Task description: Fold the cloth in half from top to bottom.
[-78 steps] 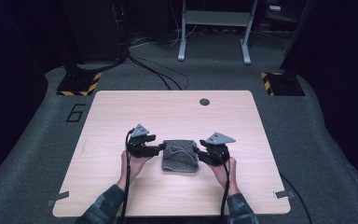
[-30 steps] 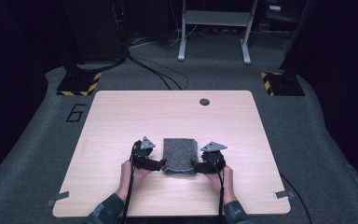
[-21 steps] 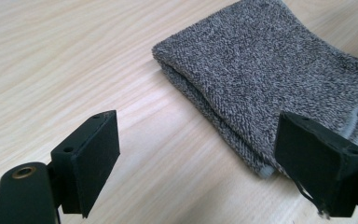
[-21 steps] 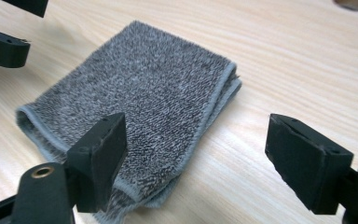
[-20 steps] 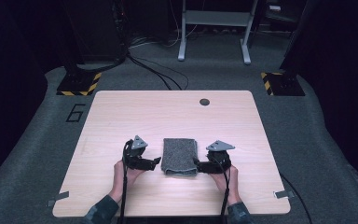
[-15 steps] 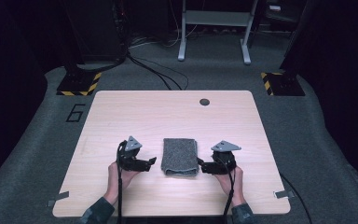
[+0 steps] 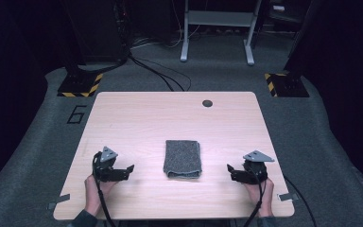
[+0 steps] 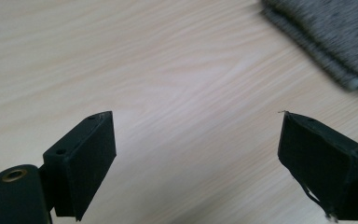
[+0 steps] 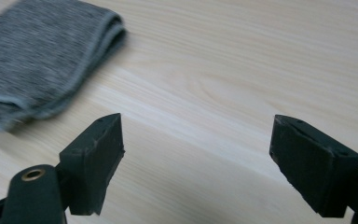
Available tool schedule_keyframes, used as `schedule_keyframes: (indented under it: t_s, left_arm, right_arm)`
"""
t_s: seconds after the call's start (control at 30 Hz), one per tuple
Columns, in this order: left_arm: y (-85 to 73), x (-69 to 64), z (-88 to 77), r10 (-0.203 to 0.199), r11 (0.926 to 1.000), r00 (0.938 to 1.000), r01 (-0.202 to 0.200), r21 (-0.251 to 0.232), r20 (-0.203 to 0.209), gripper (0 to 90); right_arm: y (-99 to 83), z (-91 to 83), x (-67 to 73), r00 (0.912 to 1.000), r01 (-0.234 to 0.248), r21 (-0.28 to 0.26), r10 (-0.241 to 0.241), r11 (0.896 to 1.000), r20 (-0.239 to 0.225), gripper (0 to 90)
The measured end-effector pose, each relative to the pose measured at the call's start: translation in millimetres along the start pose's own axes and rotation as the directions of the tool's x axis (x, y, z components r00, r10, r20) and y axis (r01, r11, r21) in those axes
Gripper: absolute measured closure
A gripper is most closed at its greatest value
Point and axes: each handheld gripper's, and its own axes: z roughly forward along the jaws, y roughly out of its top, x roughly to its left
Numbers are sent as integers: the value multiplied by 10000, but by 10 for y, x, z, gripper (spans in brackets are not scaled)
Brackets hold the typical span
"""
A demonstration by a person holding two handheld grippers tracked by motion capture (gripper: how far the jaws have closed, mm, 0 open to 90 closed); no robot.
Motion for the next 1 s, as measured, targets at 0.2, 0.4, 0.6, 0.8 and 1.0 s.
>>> schedule_keyframes:
  t_s: [0.2, 0.4, 0.6, 0.8, 1.0]
  left_arm:
    - [-238, 175, -28, -544, 9982, 9969, 558, 235, -569, 104]
    - [-318, 201, 5, -726, 9968, 9943, 750, 276, -785, 95]
    - [-333, 196, 51, -612, 9974, 9936, 645, 315, -953, 84]
    - [-342, 192, 58, -662, 9974, 9928, 687, 214, -1001, 78]
    - [-343, 195, 64, -681, 9973, 9920, 706, 195, -1061, 64]
  right_arm:
    - [-284, 9, -311, 9954, -768, 406, 743, 9962, 605, 161]
    - [-388, 54, -412, 9930, -860, 508, 815, 9950, 856, 152]
    - [-406, 111, -437, 9934, -783, 693, 720, 9945, 895, 146]
    - [-401, 131, -441, 9935, -913, 745, 857, 9930, 753, 141]
    - [-402, 134, -444, 9950, -746, 773, 690, 9942, 728, 138]
